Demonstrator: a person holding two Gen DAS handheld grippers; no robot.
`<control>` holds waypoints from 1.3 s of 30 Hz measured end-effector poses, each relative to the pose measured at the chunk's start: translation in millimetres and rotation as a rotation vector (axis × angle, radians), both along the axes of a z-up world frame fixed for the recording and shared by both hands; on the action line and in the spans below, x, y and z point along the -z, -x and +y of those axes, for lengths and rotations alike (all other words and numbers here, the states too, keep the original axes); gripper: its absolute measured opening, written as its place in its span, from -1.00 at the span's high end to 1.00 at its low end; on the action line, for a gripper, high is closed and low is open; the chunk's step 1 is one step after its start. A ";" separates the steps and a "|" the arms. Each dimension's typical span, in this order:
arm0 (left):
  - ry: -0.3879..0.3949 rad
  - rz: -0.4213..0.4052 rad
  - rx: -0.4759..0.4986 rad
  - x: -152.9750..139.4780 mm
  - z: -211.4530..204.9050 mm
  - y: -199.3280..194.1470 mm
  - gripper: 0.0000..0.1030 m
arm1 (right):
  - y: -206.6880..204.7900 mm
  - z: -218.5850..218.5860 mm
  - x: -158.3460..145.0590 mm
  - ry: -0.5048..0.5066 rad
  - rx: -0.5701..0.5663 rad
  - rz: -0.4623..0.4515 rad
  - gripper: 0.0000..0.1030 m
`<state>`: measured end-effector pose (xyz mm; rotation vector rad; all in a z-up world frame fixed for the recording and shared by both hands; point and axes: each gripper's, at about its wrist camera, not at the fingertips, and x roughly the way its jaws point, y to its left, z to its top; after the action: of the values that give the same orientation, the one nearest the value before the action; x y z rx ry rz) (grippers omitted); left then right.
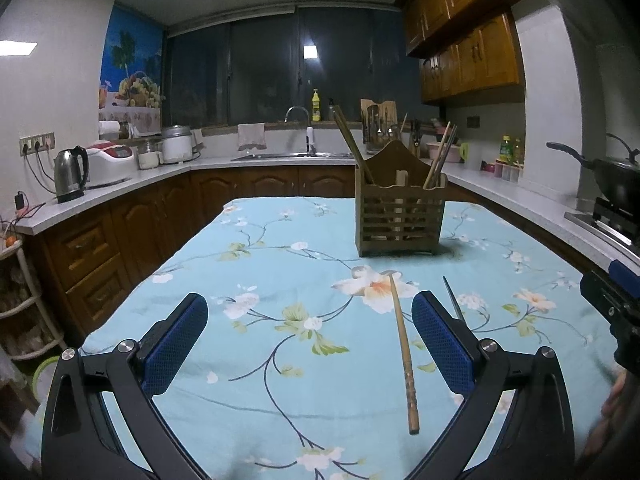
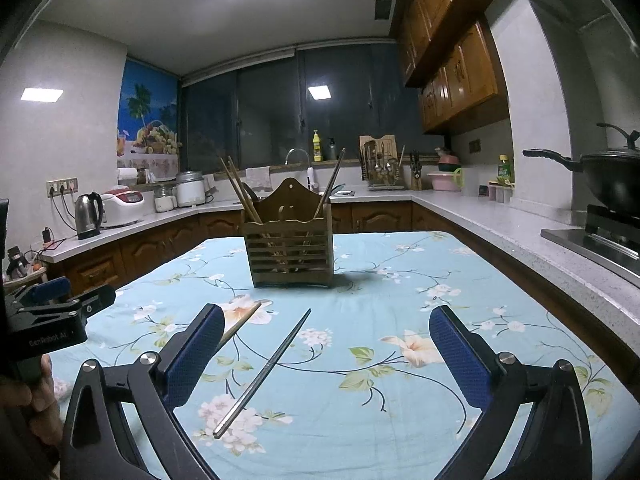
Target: Organize utensils
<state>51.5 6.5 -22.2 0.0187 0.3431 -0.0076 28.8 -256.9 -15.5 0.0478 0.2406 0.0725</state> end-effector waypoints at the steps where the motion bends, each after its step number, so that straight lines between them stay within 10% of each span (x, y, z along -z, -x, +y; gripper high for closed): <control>1: 0.001 0.000 0.002 -0.1 0.0 0.0 -1.00 | 0.0 0.0 0.0 0.000 0.000 0.001 -1.00; 39: -0.048 -0.053 -0.022 -6.3 -5.6 9.0 -1.00 | 1.0 1.9 2.3 -0.003 0.002 0.000 -1.00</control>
<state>42.5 0.9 -15.9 0.0629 0.2903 0.0228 27.8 -254.9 -17.8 0.0512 0.2404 0.0711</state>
